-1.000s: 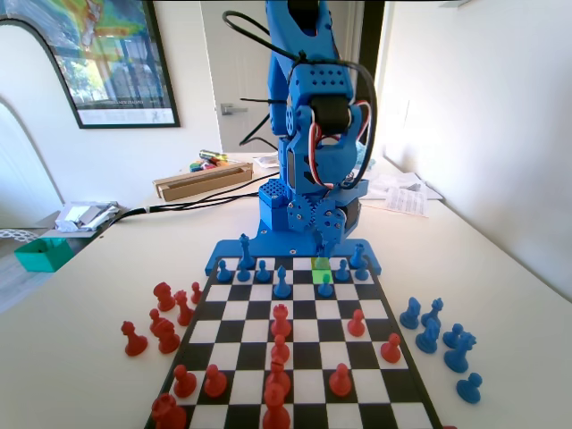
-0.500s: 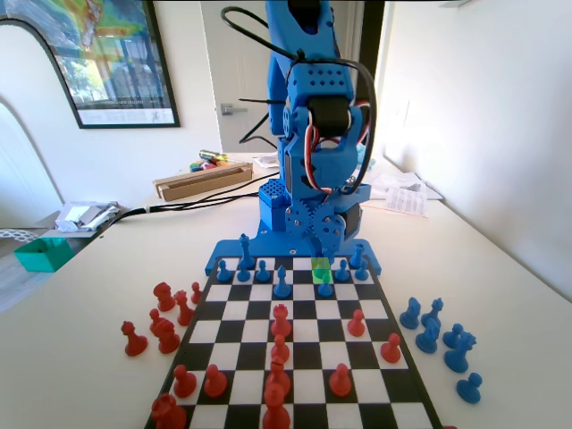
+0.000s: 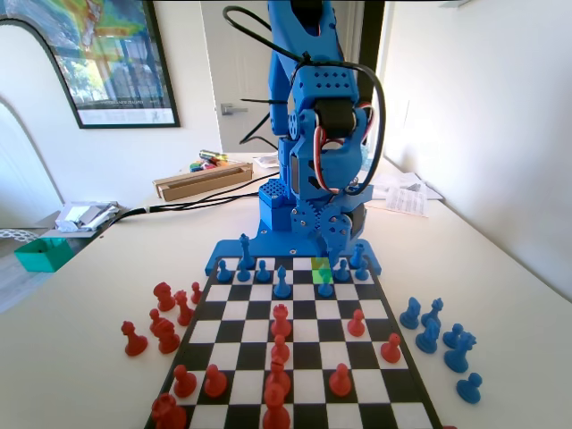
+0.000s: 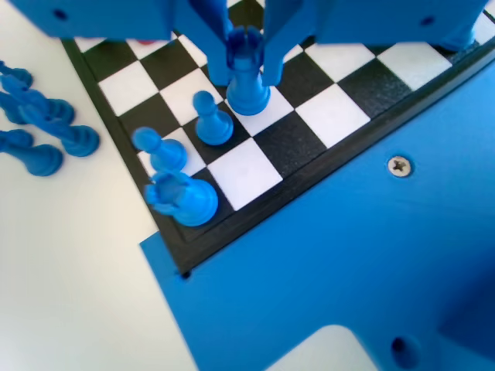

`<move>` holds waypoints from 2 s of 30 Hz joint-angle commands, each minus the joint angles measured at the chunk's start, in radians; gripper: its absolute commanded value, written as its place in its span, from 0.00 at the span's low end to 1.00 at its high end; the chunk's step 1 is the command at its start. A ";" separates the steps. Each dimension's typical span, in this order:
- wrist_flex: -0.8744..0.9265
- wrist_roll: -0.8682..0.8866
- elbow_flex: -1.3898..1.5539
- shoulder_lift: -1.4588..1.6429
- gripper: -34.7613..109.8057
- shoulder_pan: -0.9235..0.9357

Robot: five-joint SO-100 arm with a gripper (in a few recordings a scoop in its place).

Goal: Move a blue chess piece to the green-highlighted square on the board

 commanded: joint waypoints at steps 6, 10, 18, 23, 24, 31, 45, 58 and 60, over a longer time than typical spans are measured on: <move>-0.003 -0.021 0.002 0.008 0.30 -0.003; 0.003 -0.029 -0.011 0.009 0.31 0.012; 0.124 -0.058 -0.118 0.046 0.33 0.044; 0.247 -0.063 -0.233 0.091 0.34 0.054; 0.276 -0.063 -0.258 0.104 0.34 0.057; 0.531 -0.104 -0.407 0.264 0.34 0.052; 0.940 -0.451 -0.770 0.520 0.28 0.143; 1.129 -0.762 -0.827 0.773 0.25 0.216; 1.129 -0.807 -0.790 0.845 0.25 0.216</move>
